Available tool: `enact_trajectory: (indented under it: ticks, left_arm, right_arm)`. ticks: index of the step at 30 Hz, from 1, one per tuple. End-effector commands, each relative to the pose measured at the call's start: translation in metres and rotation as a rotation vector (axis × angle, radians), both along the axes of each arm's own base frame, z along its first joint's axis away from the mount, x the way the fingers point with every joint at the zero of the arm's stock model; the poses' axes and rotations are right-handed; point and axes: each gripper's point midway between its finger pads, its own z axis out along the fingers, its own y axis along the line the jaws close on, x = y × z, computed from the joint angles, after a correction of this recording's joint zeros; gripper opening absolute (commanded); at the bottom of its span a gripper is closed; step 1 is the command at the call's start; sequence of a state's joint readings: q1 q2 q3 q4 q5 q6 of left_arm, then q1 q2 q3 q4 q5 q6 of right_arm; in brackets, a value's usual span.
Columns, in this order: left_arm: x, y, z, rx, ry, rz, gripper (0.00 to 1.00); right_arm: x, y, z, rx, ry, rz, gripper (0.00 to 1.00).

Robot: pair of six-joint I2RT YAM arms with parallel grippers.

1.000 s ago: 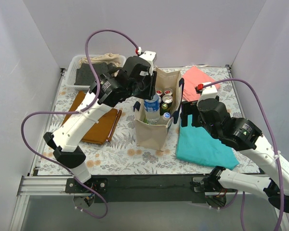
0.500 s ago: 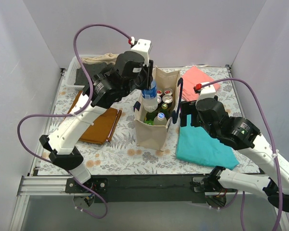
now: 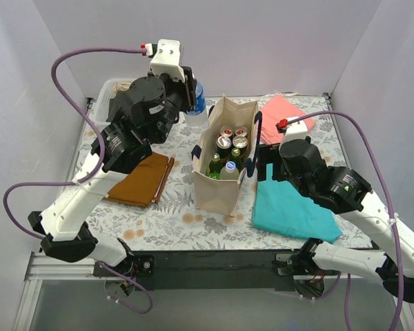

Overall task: Take the beverage out of the canvas bag
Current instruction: Place the drink at the center of the board.

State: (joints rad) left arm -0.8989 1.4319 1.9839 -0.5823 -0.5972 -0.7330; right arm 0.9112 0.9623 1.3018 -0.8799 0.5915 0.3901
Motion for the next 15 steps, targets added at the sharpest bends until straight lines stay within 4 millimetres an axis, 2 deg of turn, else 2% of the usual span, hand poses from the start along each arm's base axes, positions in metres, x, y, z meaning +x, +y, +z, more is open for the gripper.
enact_trajectory:
  ticks: [1, 6, 11, 14, 15]
  left_arm:
    - [-0.003, 0.030, 0.062, -0.122, -0.197, 0.105, 0.00]
    - [0.017, 0.026, 0.036, -0.050, -0.177, 0.187, 0.00]
    - [0.035, 0.025, 0.021, -0.067, -0.164, 0.159, 0.00]
    - [0.064, 0.038, 0.005, -0.076, -0.099, 0.145, 0.00]
    - [0.077, 0.054, -0.003, -0.092, -0.074, 0.176, 0.00]
  right_arm:
    - [0.002, 0.004, 0.025, 0.081, -0.051, -0.009, 0.98]
    - [0.002, 0.002, 0.028, 0.098, -0.058, -0.017, 0.98]
    - [0.003, 0.003, 0.034, 0.093, -0.067, -0.013, 0.98]
    - [0.003, 0.003, 0.035, 0.092, -0.070, -0.013, 0.98]
    - [0.003, 0.002, 0.034, 0.094, -0.070, -0.015, 0.98]
